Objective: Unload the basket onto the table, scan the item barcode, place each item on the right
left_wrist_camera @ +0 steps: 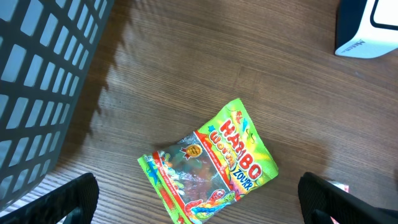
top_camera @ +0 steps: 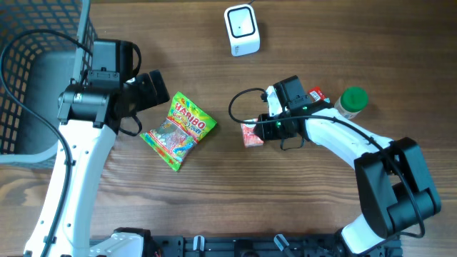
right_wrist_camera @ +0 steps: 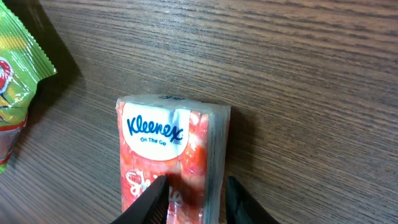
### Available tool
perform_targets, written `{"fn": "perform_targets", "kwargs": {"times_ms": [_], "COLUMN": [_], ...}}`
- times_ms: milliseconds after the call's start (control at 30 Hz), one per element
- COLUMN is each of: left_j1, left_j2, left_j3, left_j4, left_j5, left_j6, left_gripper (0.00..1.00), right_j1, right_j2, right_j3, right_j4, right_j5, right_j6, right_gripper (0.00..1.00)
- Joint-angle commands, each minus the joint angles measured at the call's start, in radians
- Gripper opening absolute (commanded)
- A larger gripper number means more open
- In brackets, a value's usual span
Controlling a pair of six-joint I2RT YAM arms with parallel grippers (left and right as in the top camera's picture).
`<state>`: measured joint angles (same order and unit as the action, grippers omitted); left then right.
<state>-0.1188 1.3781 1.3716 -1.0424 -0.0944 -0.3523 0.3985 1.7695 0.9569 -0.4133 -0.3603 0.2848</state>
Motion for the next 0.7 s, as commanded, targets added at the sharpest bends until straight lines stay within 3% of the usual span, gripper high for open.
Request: {"fn": "perform_targets", "kwargs": {"times_ms": [0, 67, 167, 233, 333, 500, 667], "left_j1": [-0.003, -0.003, -0.003, -0.003, -0.003, -0.003, -0.003], "left_j2": [0.003, 0.003, 0.003, 0.003, 0.003, 0.003, 0.003], "left_j3": [-0.001, -0.001, -0.001, -0.001, -0.001, -0.001, -0.001], "left_j4": [0.003, 0.003, 0.003, 0.003, 0.003, 0.003, 0.003], "left_j5": [0.005, 0.005, 0.005, 0.005, 0.005, 0.005, 0.005], "left_j6": [0.005, 0.005, 0.005, 0.005, 0.005, 0.005, 0.005], "left_gripper": [1.0, 1.0, 1.0, 1.0, 1.0, 1.0, 1.0], "right_j1": [0.001, 0.001, 0.0, -0.048, -0.2, -0.417, -0.456], "right_j2": [0.029, 0.057, 0.084, 0.023, -0.106, -0.138, -0.138], "right_j3": [-0.004, -0.004, -0.003, 0.018, 0.021, 0.002, -0.001], "right_j4": [0.0, 0.01, 0.016, 0.009, -0.003, -0.051, -0.089], "right_j5": [0.016, 0.016, -0.005, -0.166, -0.564, -1.228, -1.264], "right_j6": [0.006, 0.008, 0.004, -0.044, -0.093, -0.249, -0.228], "right_gripper": [0.27, 0.27, 0.04, 0.04, 0.04, 0.04, 0.04]}}
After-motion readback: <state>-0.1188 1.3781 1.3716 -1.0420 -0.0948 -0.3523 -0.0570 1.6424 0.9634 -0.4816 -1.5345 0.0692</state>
